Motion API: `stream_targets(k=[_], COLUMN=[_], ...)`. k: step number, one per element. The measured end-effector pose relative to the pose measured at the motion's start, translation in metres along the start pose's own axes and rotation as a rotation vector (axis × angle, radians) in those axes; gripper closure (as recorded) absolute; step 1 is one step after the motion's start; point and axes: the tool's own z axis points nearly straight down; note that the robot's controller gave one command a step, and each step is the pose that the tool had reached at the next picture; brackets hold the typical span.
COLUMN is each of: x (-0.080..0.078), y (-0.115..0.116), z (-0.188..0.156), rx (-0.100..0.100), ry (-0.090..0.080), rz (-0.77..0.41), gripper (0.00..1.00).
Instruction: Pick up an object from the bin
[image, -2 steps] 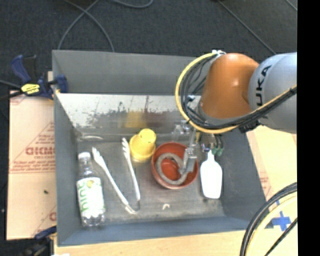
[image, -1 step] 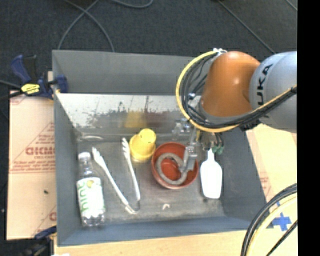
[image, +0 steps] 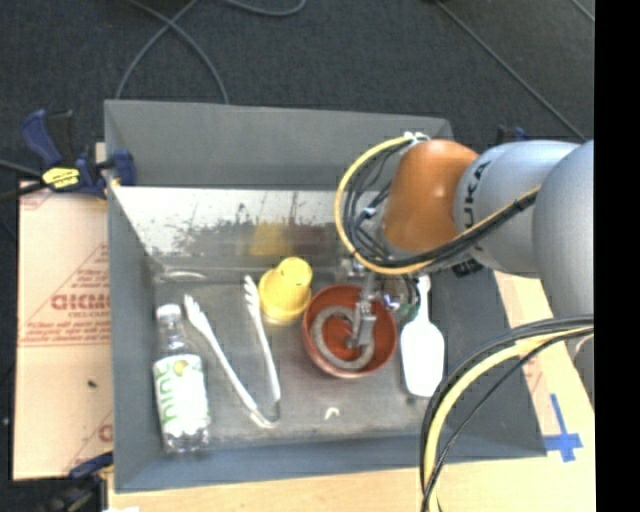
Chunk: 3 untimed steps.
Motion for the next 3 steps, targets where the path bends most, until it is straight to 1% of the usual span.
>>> stream_targets(k=[1,2,3], x=[-0.0116,-0.003,-0.0124], y=[0.0061,-0.0001,0.0049], z=[-0.0001,-0.0015,-0.0015], rx=[-0.002,0.0,-0.002], ry=[-0.013,-0.005,-0.018], rz=[0.049,0.005,0.046], gripper=[0.0,0.0,0.0])
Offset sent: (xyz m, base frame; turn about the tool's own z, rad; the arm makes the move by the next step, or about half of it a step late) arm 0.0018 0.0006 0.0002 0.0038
